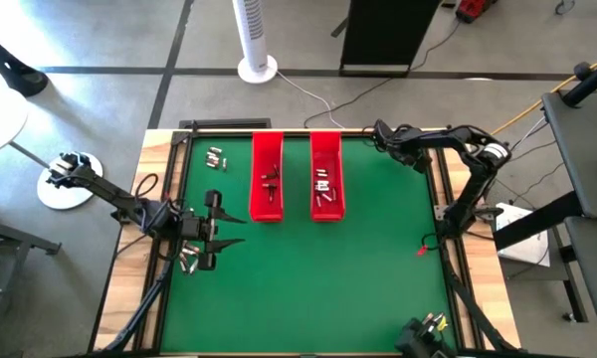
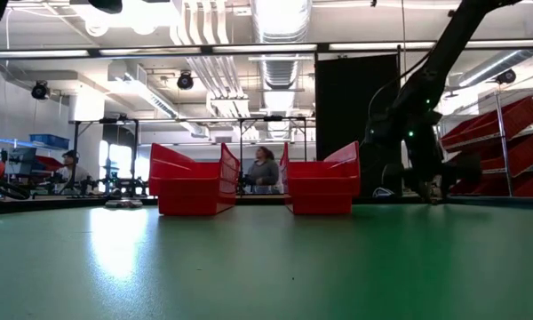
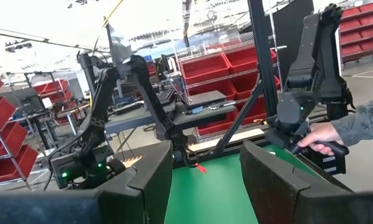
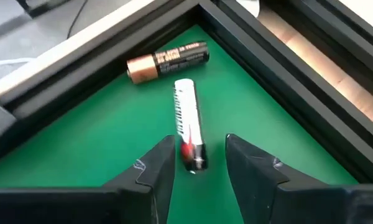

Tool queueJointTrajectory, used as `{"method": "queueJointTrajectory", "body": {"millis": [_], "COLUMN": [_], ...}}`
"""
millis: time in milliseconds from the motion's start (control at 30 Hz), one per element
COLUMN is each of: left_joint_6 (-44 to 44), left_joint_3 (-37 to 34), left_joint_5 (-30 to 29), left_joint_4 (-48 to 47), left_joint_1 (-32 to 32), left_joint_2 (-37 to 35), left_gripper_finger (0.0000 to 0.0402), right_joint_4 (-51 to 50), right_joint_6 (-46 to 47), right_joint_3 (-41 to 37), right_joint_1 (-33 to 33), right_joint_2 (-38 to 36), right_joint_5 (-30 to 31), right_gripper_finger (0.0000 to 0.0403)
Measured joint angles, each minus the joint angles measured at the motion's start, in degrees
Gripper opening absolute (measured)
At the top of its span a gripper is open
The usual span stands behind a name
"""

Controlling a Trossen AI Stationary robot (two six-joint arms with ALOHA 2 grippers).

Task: Sort batteries
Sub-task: Put the silver battery into the right red bin

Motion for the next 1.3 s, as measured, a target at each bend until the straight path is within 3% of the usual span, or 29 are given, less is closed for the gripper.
{"method": "queueJointTrajectory", "body": {"millis": [600,1067,1300], "left_joint_6": [0.0,-0.7,-1.5], "left_joint_3": [0.0,0.0,0.0], "left_joint_5": [0.0,0.0,0.0], "left_joint_4": [-0.5,-0.8,-0.8], "left_joint_1": [0.0,0.0,0.0], "left_joint_2": [0.0,-0.2,-0.4], "left_gripper_finger": [0.0168,0.0168,0.0168], "right_joint_4": [0.2,-1.0,-7.6], "right_joint_6": [0.6,-4.4,-9.6], "right_joint_3": [0.1,0.1,-0.2], "right_joint_1": [0.0,4.5,9.2], "right_joint_2": [0.1,-2.5,-5.4], "right_joint_5": [-1.1,-8.0,-9.6], "right_gripper_finger": [0.0048,0.0056,0.0055]}}
